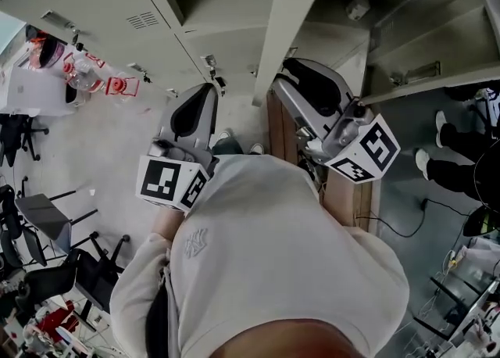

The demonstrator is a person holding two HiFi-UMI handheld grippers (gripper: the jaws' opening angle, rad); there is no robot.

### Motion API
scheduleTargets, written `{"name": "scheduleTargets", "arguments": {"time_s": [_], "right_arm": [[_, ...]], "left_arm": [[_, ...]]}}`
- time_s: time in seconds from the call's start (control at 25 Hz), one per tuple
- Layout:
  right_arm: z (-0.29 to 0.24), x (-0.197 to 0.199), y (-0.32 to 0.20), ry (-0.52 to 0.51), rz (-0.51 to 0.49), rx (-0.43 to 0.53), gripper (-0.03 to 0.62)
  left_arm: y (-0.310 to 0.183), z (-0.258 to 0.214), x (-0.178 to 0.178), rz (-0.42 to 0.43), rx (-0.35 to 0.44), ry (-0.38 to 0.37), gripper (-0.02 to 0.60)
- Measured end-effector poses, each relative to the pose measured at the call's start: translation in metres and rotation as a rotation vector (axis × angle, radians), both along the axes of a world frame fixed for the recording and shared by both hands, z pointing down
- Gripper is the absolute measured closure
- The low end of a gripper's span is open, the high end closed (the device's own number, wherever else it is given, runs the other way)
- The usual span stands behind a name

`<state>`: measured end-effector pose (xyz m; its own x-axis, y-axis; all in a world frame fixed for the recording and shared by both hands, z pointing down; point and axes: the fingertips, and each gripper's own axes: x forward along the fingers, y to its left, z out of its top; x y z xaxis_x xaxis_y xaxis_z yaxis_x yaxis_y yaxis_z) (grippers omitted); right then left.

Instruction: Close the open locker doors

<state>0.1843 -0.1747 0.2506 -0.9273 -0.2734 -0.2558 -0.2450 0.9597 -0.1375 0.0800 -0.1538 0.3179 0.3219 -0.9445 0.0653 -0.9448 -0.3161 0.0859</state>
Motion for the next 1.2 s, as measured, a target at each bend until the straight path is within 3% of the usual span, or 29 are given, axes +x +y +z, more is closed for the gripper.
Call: {"name": "scheduleTargets", "arguments": {"time_s": [0.56,1.0,1.2], "right_arm": [[-0.005,-0.081,-0.009,0.062,-0.088,0.024,0.523],[-0.003,-0.134,-0.031,0.139,-0.049,0.088,0.526],[-0.006,-0.148,-0.04,0.18,0.017,0.129,0.545]], "left_arm": [[-0.029,-0.023,-0.058,0.029,0.014,-0.031,0.583],[-0.036,-0.023,-0.108,-0.005,0.008,-0.03,0.584],[-0.037,-0.026,-0.122,-0.01,0.012,-0.026,0.583]]}}
